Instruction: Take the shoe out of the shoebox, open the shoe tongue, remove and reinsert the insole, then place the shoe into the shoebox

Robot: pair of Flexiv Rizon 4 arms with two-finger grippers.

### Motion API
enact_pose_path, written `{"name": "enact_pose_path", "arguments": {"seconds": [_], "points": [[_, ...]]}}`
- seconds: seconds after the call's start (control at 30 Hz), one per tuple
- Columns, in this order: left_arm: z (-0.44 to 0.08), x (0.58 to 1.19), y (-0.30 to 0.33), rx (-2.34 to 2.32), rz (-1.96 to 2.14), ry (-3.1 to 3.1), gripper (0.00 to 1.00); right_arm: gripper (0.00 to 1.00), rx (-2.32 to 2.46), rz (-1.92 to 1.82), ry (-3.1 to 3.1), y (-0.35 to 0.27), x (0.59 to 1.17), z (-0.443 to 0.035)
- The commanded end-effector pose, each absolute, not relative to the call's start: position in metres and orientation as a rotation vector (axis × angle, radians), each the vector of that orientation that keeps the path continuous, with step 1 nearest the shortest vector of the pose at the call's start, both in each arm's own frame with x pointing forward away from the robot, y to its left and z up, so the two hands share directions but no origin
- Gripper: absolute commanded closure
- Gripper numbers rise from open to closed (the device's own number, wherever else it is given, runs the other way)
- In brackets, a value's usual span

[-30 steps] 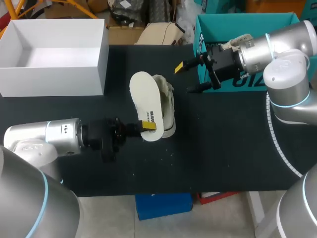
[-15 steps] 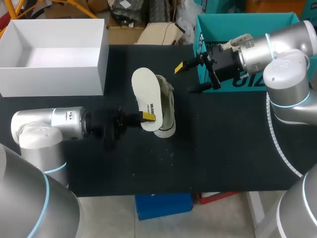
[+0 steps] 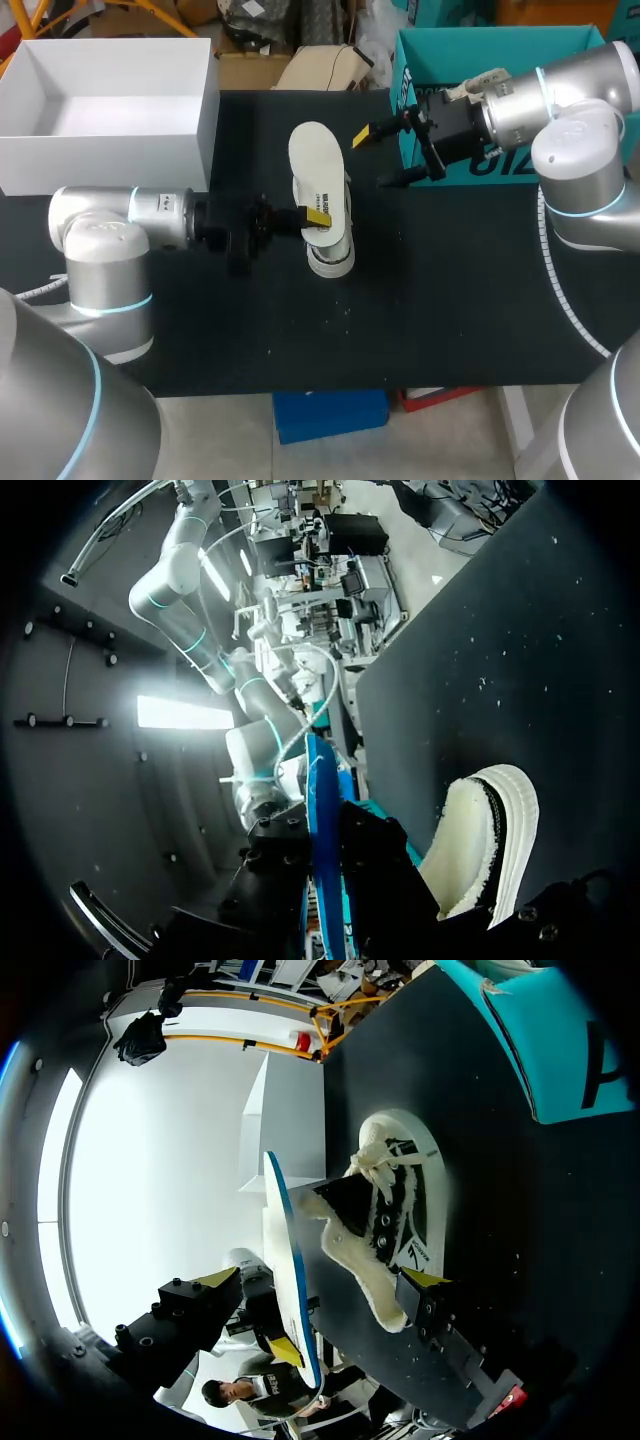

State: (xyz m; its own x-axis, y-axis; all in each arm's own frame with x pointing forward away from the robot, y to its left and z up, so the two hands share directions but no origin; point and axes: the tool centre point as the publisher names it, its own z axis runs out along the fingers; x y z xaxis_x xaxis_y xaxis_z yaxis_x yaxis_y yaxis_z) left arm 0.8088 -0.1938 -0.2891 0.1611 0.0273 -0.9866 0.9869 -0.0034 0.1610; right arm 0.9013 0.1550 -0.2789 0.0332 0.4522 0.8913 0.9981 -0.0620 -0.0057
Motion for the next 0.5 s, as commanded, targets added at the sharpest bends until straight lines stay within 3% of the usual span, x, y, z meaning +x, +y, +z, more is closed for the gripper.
{"name": "enact_pose_path", "arguments": {"seconds": [0.03,0.5], "points": [[-0.292,0.811,-0.197,1.325,-1.088,1.094,1.00,0.00,-1.605,-0.980,-1.501,0.156,0.901,-0.280],[-0.292,0.811,-0.197,1.325,-1.088,1.094,1.00,0.00,-1.449,-1.072,-1.446,0.181,0.885,-0.279]]}}
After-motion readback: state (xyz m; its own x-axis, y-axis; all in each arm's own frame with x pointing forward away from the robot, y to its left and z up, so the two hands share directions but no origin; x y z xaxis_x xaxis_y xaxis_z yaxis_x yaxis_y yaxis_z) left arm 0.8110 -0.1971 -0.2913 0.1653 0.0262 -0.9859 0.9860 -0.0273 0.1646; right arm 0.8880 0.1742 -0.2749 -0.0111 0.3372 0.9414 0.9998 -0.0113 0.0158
